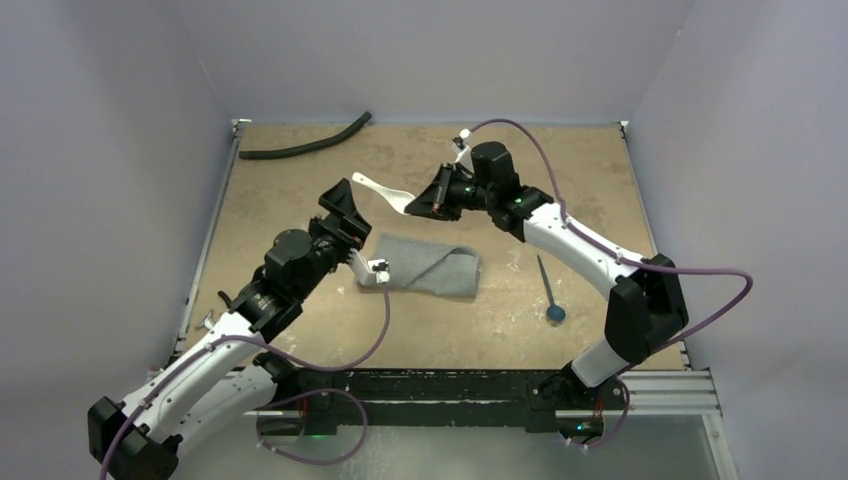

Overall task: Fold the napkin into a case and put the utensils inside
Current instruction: Pass from the left arm to the right, then insert the spoon into the folded napkin.

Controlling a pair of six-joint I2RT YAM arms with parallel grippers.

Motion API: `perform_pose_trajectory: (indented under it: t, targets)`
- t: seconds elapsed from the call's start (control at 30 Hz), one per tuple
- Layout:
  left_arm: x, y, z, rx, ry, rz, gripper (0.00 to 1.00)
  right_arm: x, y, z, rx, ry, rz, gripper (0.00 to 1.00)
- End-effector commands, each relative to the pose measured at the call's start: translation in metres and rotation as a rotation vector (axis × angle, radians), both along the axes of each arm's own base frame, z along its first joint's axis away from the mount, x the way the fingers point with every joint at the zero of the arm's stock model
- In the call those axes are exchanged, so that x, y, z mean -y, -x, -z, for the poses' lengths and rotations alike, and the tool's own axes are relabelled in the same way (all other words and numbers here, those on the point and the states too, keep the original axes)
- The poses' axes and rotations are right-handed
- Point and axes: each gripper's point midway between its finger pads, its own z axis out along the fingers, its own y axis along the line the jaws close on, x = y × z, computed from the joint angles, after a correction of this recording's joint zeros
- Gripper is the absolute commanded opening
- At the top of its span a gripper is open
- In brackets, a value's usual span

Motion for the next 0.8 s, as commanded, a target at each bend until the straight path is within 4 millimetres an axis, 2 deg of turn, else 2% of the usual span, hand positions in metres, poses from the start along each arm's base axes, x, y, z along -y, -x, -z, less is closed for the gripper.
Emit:
perform_pose_trajectory:
  t: [0.0,0.1,0.17,0.23,0.3,0.43,0.47,0.53,0.63,0.77]
  targets:
    - [0.008,0.018,0.041,-0.457,0.222,0.004,0.91,0.060,0.003,0.056,-0.015,0.275,0.038,0.00]
    - [0.019,0.027,0.075,-0.832,0.420,-0.124,0.94,0.093,0.026,0.086,-0.059,0.443,0.026,0.00]
    - [0.029,0.037,0.100,-1.039,0.517,-0.177,0.95,0.109,0.042,0.093,-0.086,0.491,0.039,0.00]
    - [0.035,0.035,0.118,-1.171,0.643,-0.255,0.93,0.122,0.057,0.099,-0.117,0.531,0.040,0.00]
    - [0.034,0.031,0.139,-1.334,0.748,-0.355,0.84,0.134,0.074,0.109,-0.163,0.575,0.030,0.00]
    - [0.019,0.030,0.188,-1.699,0.886,-0.620,0.54,0.153,0.097,0.121,-0.226,0.641,0.025,0.00]
    - [0.016,0.030,0.197,-1.760,0.913,-0.665,0.52,0.156,0.101,0.122,-0.233,0.649,0.025,0.00]
    - [0.015,0.025,0.206,-1.819,0.952,-0.705,0.49,0.161,0.107,0.125,-0.245,0.663,0.024,0.00]
    - [0.022,0.014,0.209,-1.819,1.008,-0.688,0.48,0.167,0.112,0.132,-0.268,0.710,0.006,0.00]
    - [0.031,0.011,0.216,-1.844,1.055,-0.674,0.48,0.172,0.105,0.141,-0.272,0.761,0.007,0.00]
